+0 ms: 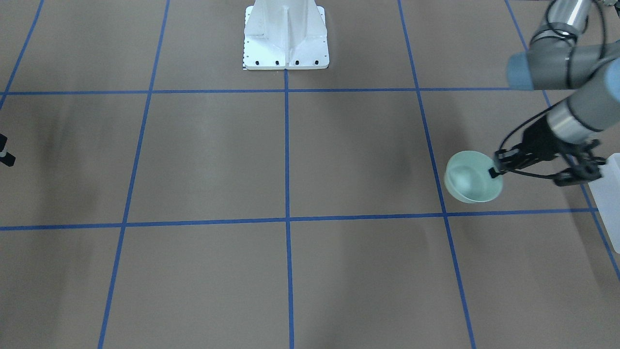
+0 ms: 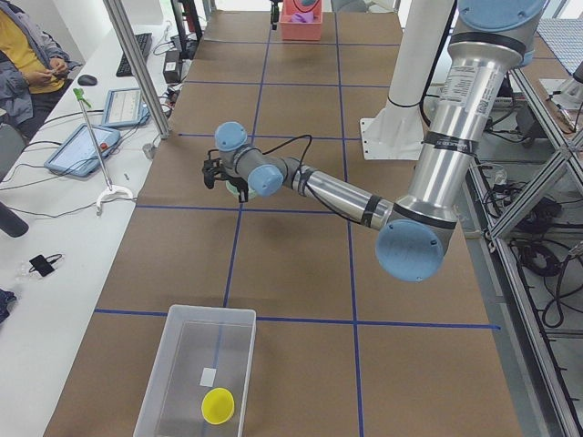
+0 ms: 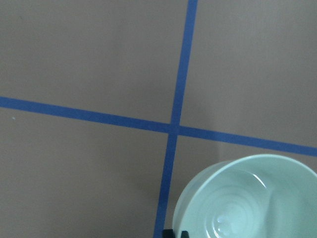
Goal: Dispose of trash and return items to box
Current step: 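Lift the green bowl with the left gripper and place it in the clear box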
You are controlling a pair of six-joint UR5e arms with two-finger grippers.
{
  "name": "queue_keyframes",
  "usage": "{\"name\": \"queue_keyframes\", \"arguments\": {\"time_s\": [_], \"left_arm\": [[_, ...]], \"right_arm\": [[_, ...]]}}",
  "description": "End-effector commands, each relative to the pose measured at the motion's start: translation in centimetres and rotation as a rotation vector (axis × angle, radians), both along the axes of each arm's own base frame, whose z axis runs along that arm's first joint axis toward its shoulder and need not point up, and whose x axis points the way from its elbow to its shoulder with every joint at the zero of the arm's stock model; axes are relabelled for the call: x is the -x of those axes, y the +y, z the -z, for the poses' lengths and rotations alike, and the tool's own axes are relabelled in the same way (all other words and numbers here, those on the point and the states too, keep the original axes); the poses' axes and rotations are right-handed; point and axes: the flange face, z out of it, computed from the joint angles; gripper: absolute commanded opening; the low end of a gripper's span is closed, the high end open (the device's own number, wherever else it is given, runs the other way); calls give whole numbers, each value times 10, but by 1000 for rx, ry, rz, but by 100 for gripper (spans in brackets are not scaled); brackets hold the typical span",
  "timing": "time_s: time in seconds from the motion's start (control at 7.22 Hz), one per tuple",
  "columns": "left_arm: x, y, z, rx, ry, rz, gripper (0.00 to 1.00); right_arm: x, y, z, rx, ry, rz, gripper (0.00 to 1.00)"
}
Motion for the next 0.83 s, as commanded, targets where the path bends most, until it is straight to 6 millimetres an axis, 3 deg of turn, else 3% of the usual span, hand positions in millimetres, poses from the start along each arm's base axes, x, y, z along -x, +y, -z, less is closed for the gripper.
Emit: {"name": "queue_keyframes", "arguments": {"time_s": [0.0, 0.14, 0.28, 0.42, 0.69], "left_arm": [[190, -12, -147, -149, -40, -32, 0], [223, -20, -218, -182, -127, -147, 0], [249, -32, -246, -108, -247, -147, 0], [254, -42, -273, -30, -290, -109, 0], [246, -34, -321, 17, -293, 17, 0]], "right_arm": [[2, 0, -1, -6, 14, -4, 100], [4, 0, -1, -9, 20, -4, 100], [5, -1, -1, -11, 23, -6, 100], [6, -1, -1, -14, 33, -8, 100], [12, 0, -3, -17, 43, -5, 100]]}}
